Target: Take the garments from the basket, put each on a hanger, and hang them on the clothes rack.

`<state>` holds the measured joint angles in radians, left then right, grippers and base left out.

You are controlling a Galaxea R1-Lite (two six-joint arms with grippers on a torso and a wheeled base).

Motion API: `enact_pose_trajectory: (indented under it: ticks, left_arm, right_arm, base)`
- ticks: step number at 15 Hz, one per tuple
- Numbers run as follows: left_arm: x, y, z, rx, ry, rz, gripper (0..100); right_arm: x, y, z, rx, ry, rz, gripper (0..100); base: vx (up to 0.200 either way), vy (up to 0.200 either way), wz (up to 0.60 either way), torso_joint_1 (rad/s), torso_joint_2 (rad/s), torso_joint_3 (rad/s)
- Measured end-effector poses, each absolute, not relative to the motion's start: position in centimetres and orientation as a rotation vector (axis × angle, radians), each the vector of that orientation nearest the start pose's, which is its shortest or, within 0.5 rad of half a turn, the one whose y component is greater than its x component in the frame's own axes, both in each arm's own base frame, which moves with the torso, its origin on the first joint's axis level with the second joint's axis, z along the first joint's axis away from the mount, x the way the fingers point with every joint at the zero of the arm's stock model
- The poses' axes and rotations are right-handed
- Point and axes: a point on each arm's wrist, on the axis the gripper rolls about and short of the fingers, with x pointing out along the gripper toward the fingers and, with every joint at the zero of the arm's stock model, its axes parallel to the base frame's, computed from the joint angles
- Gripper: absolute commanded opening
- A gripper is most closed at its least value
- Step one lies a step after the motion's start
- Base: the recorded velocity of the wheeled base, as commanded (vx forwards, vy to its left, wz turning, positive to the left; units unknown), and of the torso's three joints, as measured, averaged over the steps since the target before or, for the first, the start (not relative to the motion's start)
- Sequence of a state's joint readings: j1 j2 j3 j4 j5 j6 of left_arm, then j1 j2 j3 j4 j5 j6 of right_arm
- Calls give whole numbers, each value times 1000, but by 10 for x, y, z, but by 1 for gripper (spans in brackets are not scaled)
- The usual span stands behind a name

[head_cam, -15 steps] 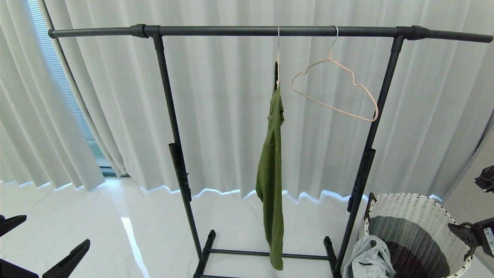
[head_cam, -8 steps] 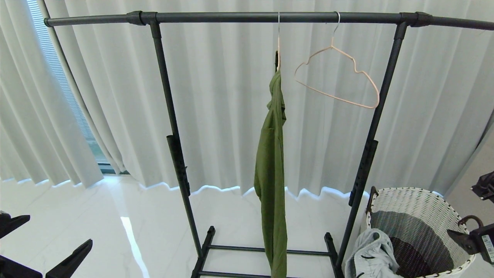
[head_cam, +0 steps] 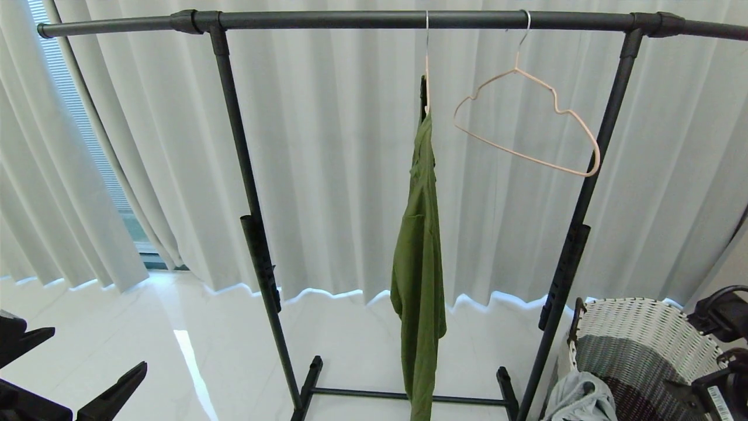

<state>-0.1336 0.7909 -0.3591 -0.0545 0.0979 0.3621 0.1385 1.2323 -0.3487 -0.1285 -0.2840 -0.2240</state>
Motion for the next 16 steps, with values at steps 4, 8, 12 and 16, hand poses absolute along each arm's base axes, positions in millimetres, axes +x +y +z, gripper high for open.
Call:
enact_pose_trajectory:
  ticks: [4, 8, 12, 16]
  left_arm:
    - [74, -9, 170, 406, 371, -114, 100]
    - [74, -10, 169, 414, 369, -138, 100]
    - [73, -12, 168, 418, 365, -159, 100]
    - [73, -12, 166, 421, 370, -166, 100]
  right_arm:
    - [156, 18, 97, -358, 823, 27, 100]
    - [175, 22, 68, -355, 922, 72, 100]
    - [195, 24, 42, -349, 981, 61, 100]
    - [201, 21, 25, -351, 1061, 48, 100]
  base:
    - [50, 0, 0, 1, -1, 1]
    - [0, 0, 0, 0, 0, 0]
    - [0, 0, 0, 0, 0, 0]
    - [0, 0, 0, 0, 0, 0]
